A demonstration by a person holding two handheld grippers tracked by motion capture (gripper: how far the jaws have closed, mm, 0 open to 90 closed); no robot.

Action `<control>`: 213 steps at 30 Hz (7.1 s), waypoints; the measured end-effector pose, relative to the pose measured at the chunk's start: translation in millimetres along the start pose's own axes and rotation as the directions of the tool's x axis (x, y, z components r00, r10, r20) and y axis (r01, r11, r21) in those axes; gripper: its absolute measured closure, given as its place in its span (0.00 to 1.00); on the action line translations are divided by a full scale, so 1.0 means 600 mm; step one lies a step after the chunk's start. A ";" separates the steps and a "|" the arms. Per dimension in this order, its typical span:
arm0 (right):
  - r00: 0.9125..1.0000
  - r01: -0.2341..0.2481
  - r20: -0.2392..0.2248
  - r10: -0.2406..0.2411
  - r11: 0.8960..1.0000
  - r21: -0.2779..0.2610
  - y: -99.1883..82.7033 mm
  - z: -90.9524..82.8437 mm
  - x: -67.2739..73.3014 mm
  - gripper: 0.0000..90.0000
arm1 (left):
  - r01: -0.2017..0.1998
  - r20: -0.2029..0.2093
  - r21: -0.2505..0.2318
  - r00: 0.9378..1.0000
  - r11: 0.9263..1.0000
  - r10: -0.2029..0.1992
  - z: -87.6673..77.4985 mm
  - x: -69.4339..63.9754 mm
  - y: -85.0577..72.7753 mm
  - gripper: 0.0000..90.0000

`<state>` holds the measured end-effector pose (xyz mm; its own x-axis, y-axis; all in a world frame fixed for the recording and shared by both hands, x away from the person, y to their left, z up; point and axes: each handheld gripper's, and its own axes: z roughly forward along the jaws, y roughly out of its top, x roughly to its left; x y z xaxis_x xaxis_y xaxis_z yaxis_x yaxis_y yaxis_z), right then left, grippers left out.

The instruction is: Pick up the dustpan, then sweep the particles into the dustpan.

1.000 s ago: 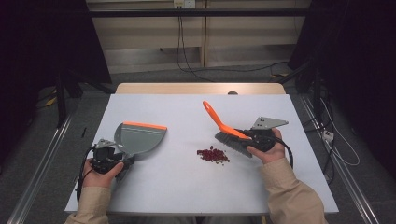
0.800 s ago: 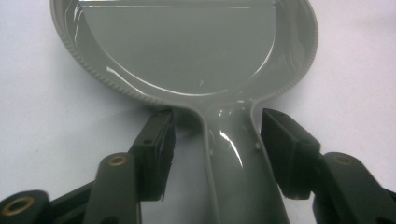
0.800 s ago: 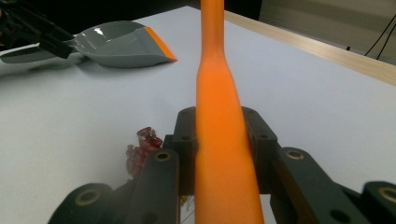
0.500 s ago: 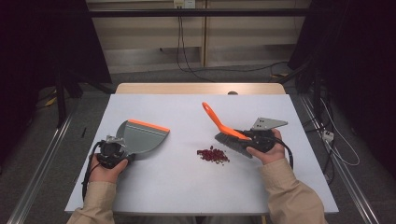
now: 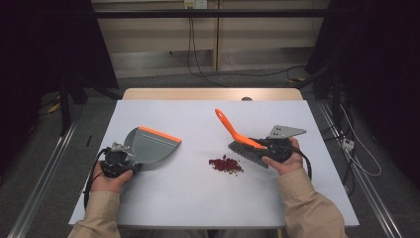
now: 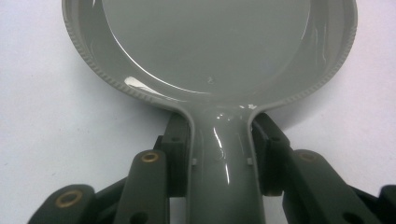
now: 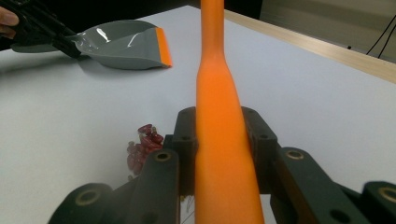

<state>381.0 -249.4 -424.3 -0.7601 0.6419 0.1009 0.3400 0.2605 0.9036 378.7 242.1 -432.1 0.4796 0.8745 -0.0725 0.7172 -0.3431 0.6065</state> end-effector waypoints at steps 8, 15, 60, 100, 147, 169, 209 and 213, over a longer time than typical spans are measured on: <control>1.000 -0.020 0.020 0.021 1.000 -0.009 -0.003 -0.004 -0.006 0.79 | -0.046 0.085 -0.058 0.995 0.997 0.051 -0.033 -0.012 0.007 0.71; 0.998 -0.039 0.051 0.040 0.999 -0.010 -0.004 -0.004 -0.008 0.79 | -0.147 0.161 -0.086 0.974 0.985 0.159 -0.050 -0.036 0.009 0.71; 0.981 -0.016 0.192 -0.004 0.995 0.100 -0.013 0.031 -0.006 0.77 | -0.483 0.405 -0.011 0.798 0.876 0.445 -0.004 -0.124 -0.006 0.70; 0.922 -0.148 0.380 0.080 0.977 0.155 -0.004 0.023 0.059 0.79 | -0.410 0.384 0.004 0.843 0.912 0.378 -0.027 -0.119 -0.016 0.64; 0.927 -0.124 0.369 0.072 0.985 0.120 -0.001 0.062 0.124 0.79 | -0.446 0.462 0.061 0.806 0.893 0.371 -0.018 -0.156 0.004 0.70; 0.930 -0.123 0.360 0.077 0.986 0.108 0.001 0.077 0.148 0.79 | -0.422 0.472 0.072 0.813 0.904 0.342 -0.005 -0.172 0.017 0.70; 0.923 -0.155 0.356 0.149 0.988 -0.011 0.029 0.087 0.113 0.79 | -0.398 0.472 0.081 0.823 0.914 0.317 -0.003 -0.164 0.018 0.70; 0.910 -0.152 0.391 0.138 0.988 0.005 0.019 0.093 0.094 0.79 | -0.403 0.471 0.081 0.821 0.912 0.321 -0.002 -0.161 0.019 0.70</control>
<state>372.8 -169.6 -431.5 -0.4287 0.9019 0.0538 0.4541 0.1636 0.8758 340.2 154.1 -417.0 0.8624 0.4466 -0.2381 0.5017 -0.6925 0.5183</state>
